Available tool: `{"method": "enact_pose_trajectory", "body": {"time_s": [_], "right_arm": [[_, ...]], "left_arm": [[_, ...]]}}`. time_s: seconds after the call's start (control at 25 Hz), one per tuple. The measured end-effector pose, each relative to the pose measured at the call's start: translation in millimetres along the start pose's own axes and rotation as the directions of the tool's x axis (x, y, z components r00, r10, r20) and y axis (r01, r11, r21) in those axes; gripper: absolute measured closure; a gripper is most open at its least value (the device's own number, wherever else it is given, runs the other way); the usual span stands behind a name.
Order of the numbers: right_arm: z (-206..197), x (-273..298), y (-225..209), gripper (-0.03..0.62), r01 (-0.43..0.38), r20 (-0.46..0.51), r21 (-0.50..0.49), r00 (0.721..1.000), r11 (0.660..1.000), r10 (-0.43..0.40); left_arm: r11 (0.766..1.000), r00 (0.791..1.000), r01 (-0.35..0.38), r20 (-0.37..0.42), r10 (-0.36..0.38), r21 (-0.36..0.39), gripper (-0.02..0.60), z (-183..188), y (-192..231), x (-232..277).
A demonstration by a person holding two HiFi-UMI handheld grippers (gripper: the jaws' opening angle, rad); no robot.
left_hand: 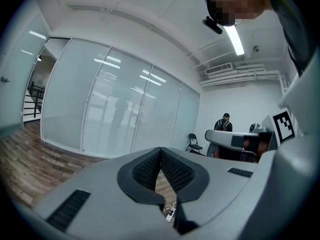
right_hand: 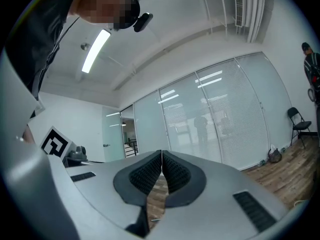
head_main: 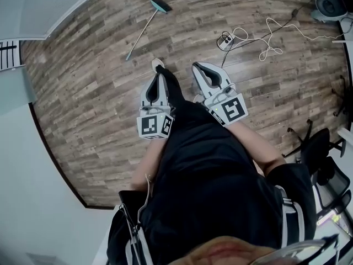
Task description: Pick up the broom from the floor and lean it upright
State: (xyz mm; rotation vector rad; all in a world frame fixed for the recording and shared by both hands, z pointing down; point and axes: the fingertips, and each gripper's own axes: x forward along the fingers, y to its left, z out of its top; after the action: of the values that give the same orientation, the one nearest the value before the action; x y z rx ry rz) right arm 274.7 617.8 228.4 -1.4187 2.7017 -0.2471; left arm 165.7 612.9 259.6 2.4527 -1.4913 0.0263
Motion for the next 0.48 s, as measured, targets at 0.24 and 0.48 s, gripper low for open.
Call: {"method": "enact_pose_trajectory", "body": {"time_s": [0.24, 0.48], "right_arm": [[-8.4, 46.9, -7.3, 0.574, -0.014, -0.027, -0.025, 1.000, 1.000, 0.013], [-23.5, 141.5, -18.4, 0.574, -0.040, -0.082, 0.008, 0.996, 0.999, 0.041]], "left_arm": [[0.996, 0.998, 0.059, 0.003, -0.060, 0.068, 0.561, 7.6, 20.8, 36.2], [0.996, 0.996, 0.088, -0.013, -0.088, 0.020, 0.561, 33.7, 90.0, 90.2]]}}
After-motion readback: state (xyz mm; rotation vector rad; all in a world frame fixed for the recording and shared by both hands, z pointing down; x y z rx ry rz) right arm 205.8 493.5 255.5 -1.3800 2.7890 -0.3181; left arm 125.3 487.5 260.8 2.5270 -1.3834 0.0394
